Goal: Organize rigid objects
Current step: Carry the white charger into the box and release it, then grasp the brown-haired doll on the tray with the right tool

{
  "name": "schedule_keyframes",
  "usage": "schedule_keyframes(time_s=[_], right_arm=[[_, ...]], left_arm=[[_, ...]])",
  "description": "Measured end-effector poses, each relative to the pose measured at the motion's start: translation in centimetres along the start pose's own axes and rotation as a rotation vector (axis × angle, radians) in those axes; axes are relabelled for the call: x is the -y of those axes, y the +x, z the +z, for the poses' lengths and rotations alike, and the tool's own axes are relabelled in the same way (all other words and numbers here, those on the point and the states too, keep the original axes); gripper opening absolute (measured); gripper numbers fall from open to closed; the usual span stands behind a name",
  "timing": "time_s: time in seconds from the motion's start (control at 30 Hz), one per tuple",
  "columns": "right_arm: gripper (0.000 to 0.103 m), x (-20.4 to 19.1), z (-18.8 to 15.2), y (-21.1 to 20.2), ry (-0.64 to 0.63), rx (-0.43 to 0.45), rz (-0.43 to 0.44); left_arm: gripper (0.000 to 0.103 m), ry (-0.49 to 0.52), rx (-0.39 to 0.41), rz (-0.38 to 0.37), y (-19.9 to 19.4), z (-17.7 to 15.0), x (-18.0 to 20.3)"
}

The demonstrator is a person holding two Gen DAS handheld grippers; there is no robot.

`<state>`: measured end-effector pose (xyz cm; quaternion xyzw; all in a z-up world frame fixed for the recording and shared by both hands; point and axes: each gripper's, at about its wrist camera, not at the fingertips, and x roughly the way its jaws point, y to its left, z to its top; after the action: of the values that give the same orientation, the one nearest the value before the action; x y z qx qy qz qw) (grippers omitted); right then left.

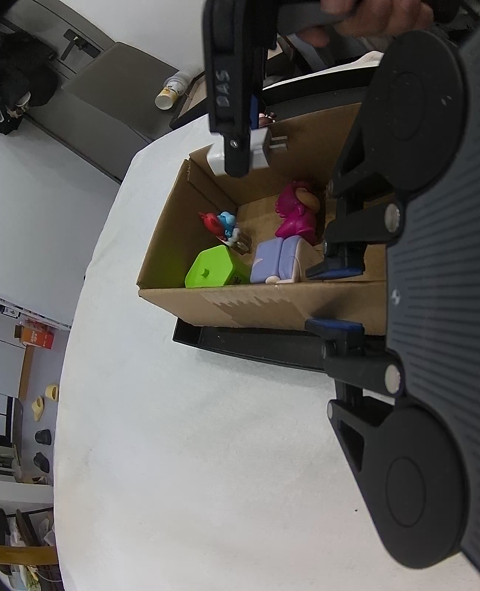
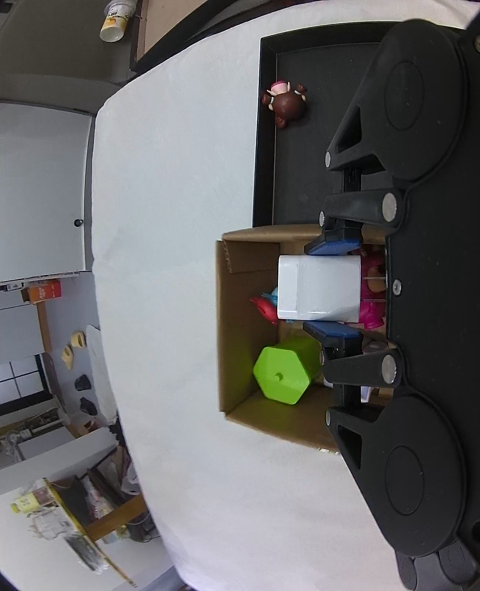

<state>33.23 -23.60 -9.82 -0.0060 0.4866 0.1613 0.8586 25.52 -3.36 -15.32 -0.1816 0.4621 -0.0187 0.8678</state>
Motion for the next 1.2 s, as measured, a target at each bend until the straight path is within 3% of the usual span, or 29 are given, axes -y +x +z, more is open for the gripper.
schedule_keyframes(time_s=[0.17, 0.57, 1.2], right_arm=[[0.038, -0.6, -0.5, 1.0, -0.013, -0.012, -0.044], [0.040, 0.2, 0.3, -1.5, 0.005, 0.052, -0.034], [0.042, 7.7, 0.6, -3.6, 0.088, 0.106, -0.136]], left_arm=[[0.019, -0.011, -0.006, -0.009, 0.0, 0.1, -0.3], [0.019, -0.015, -0.005, -0.004, 0.1, 0.1, -0.4], [0.019, 0.003, -0.010, 0.032, 0.4, 0.3, 0.4]])
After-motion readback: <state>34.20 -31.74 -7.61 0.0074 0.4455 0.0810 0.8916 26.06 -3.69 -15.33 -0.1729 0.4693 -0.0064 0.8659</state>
